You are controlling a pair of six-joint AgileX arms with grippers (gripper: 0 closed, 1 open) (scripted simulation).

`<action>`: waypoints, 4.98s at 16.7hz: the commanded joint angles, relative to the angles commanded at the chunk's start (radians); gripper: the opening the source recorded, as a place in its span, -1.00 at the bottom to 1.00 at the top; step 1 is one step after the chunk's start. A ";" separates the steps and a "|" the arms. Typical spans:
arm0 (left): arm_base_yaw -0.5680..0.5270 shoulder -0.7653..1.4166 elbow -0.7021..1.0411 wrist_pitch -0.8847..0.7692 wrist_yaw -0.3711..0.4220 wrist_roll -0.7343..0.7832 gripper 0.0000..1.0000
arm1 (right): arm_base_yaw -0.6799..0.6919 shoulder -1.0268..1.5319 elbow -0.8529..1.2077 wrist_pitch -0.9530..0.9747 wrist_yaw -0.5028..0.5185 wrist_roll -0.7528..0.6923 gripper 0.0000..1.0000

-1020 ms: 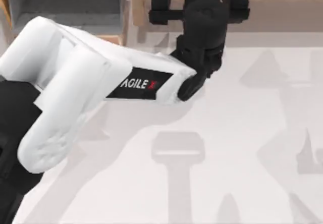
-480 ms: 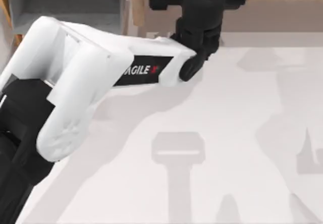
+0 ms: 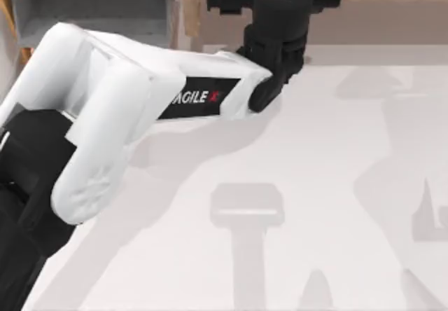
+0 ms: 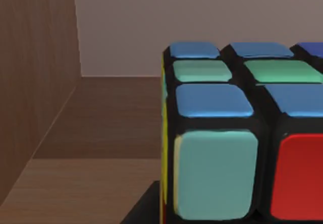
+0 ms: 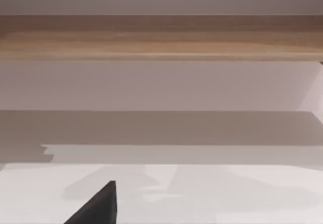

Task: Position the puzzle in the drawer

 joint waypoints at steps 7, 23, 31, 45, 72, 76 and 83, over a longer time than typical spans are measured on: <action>0.000 0.000 0.000 0.000 0.000 0.000 -1.00 | 0.000 0.000 0.000 0.000 0.000 0.000 1.00; -0.028 -0.094 -0.083 -0.007 -0.026 0.003 -1.00 | 0.000 0.000 0.000 0.000 0.000 0.000 1.00; -0.032 -0.109 -0.032 -0.093 0.010 0.034 -1.00 | 0.000 0.000 0.000 0.000 0.000 0.000 1.00; -0.228 -0.150 0.240 -0.857 0.366 0.294 -1.00 | 0.000 0.000 0.000 0.000 0.000 0.000 1.00; 0.886 0.024 1.041 -2.385 0.655 0.357 -1.00 | 0.000 0.000 0.000 0.000 0.000 0.000 1.00; 1.012 0.221 1.137 -2.383 0.668 0.351 -1.00 | 0.000 0.000 0.000 0.000 0.000 0.000 1.00; 1.040 0.319 1.143 -2.402 0.678 0.350 -1.00 | 0.000 0.000 0.000 0.000 0.000 0.000 1.00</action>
